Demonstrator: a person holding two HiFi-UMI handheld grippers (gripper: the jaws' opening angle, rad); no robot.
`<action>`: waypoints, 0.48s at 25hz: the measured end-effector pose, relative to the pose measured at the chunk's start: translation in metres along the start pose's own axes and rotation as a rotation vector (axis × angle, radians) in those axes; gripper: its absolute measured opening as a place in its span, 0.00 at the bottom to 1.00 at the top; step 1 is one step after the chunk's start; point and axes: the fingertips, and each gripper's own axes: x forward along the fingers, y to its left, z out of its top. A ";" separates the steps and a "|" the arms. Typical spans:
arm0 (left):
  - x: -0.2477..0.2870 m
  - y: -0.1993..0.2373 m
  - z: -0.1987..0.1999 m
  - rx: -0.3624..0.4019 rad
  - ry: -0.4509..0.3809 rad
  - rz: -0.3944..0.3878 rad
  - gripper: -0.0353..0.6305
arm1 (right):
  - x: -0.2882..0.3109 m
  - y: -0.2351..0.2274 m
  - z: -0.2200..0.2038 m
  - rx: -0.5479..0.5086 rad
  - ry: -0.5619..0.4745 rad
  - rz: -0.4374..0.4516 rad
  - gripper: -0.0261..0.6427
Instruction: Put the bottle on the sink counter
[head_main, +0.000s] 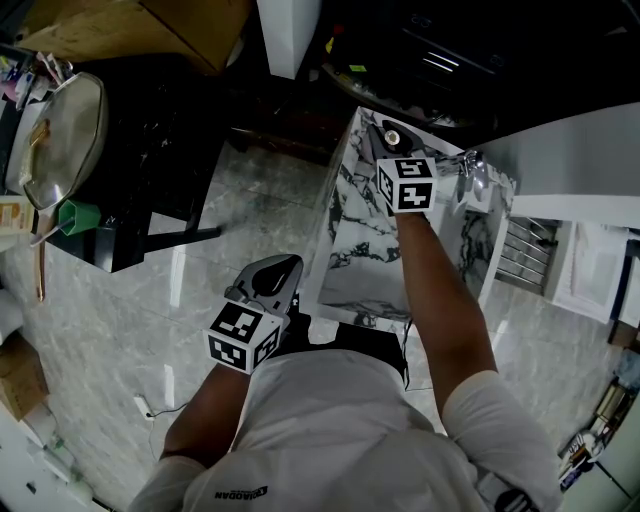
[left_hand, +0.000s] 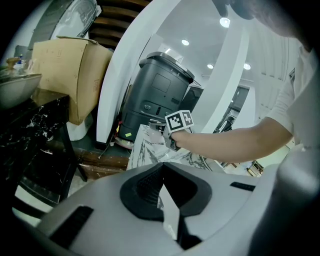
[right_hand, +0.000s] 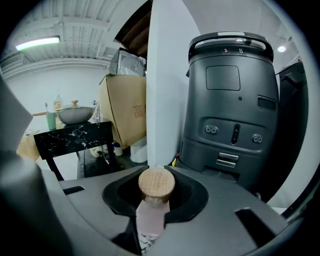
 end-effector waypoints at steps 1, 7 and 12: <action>0.000 0.001 0.000 -0.001 0.000 0.002 0.07 | 0.000 0.000 0.000 -0.002 -0.001 0.001 0.22; -0.001 0.002 0.001 0.000 -0.007 0.008 0.07 | 0.002 0.001 0.000 -0.019 -0.002 0.002 0.22; -0.003 0.001 -0.001 -0.006 -0.008 0.011 0.07 | 0.003 0.001 0.000 -0.031 -0.001 -0.006 0.23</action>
